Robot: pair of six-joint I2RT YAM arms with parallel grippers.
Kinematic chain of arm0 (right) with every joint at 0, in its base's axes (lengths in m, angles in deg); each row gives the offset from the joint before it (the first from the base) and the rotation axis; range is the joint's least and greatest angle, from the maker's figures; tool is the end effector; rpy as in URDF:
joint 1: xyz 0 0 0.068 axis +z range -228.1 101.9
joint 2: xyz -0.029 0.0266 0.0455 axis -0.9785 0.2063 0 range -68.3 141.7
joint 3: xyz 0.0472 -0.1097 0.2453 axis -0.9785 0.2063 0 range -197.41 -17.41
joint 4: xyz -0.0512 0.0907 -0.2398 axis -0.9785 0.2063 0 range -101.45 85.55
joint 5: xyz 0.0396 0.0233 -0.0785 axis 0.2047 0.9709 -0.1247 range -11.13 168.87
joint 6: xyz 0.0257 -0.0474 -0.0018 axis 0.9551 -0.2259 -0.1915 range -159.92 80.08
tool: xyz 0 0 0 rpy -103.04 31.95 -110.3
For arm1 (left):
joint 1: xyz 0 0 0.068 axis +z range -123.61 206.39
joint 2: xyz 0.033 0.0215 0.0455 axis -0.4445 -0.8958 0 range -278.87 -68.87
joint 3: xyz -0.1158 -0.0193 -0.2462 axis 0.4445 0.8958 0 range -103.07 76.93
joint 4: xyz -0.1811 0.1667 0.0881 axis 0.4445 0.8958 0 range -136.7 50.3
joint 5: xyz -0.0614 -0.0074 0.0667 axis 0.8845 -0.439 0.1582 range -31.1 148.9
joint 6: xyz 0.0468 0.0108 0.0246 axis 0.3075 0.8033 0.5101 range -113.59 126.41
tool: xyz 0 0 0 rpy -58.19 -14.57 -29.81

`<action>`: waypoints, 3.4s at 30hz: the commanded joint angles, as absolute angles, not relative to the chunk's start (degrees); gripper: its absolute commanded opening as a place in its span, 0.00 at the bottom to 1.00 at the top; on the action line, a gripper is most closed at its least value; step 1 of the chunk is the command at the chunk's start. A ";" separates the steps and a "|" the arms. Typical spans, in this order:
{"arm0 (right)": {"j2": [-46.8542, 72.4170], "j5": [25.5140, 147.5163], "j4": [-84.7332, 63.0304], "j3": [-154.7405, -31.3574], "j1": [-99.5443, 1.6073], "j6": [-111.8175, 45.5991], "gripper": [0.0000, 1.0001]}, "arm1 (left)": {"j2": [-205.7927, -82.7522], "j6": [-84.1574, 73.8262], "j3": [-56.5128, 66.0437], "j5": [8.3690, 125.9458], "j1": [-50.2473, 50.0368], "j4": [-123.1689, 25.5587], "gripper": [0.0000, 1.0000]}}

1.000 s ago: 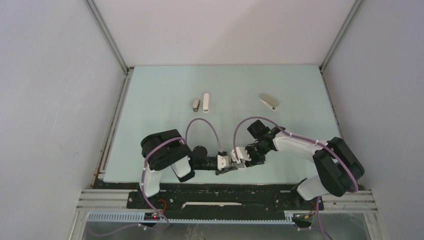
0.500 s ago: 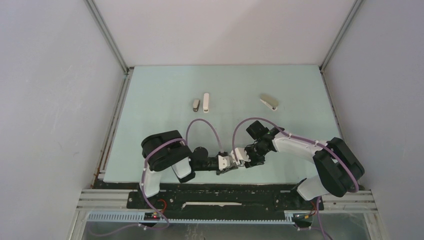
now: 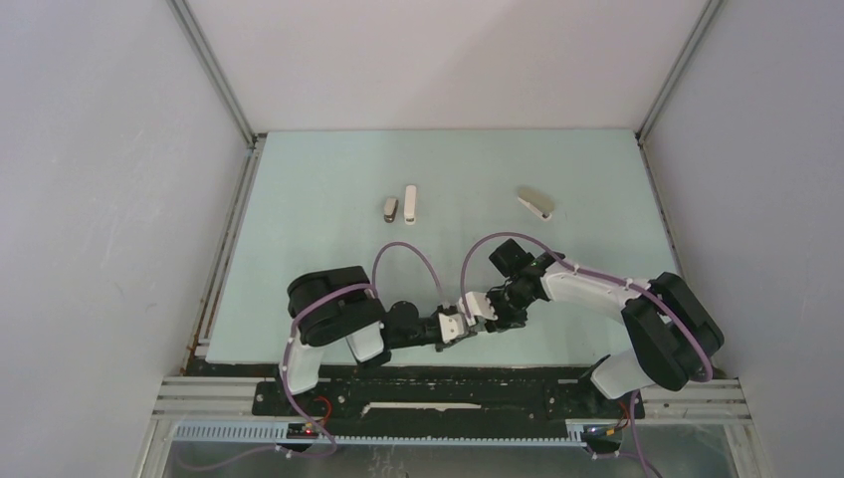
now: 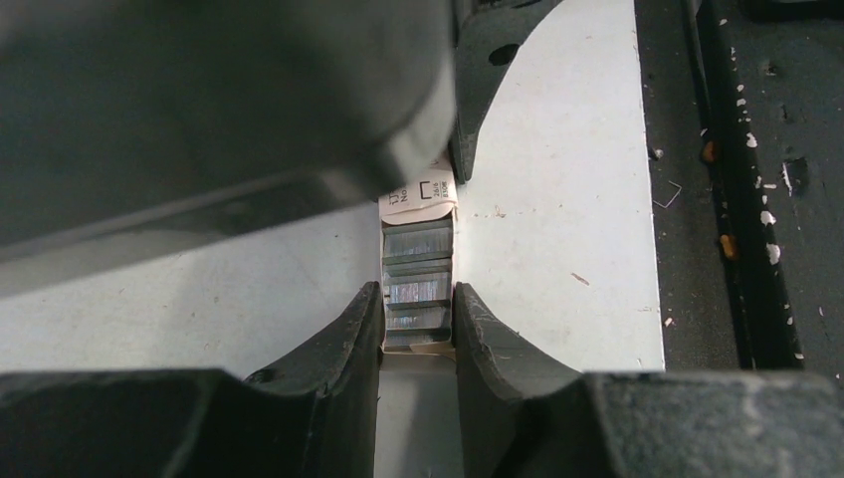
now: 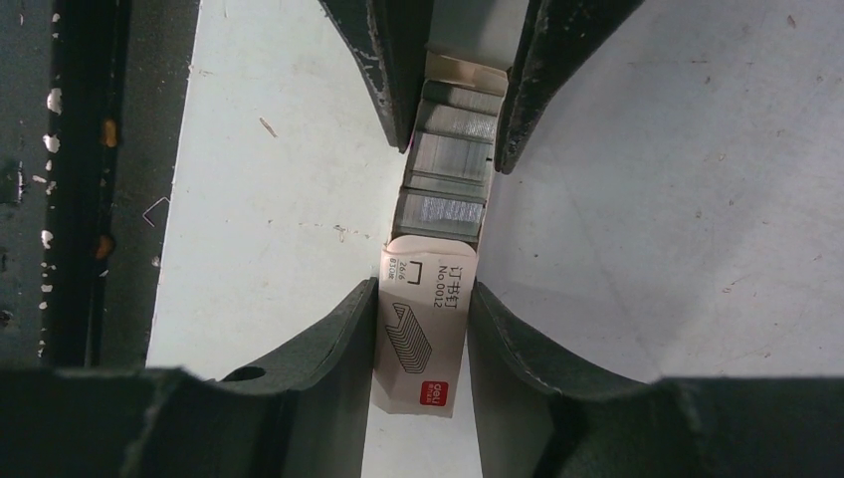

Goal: Unload the staples from the stapler
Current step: Close the staple box at the center of the board.

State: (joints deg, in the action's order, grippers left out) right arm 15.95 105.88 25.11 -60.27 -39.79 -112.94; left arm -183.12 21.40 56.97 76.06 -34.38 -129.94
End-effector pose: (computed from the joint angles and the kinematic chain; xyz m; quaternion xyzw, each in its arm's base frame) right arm 0.1777 0.1609 0.1558 -0.8123 0.5253 0.1912 0.1667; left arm 0.1256 -0.2459 0.0846 0.5435 0.5442 -0.3507 0.5343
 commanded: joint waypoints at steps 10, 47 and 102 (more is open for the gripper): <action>19.38 105.98 25.84 -61.76 -38.15 -109.00 0.44 | -184.83 16.90 57.16 61.93 -38.05 -132.13 0.18; 11.84 107.94 25.01 -64.41 -43.97 -100.54 0.80 | -175.34 13.25 60.91 53.59 -41.31 -132.15 0.75; 19.78 99.65 25.08 -63.78 -46.34 -97.41 0.22 | -168.02 -17.25 53.84 52.88 -39.90 -93.64 0.06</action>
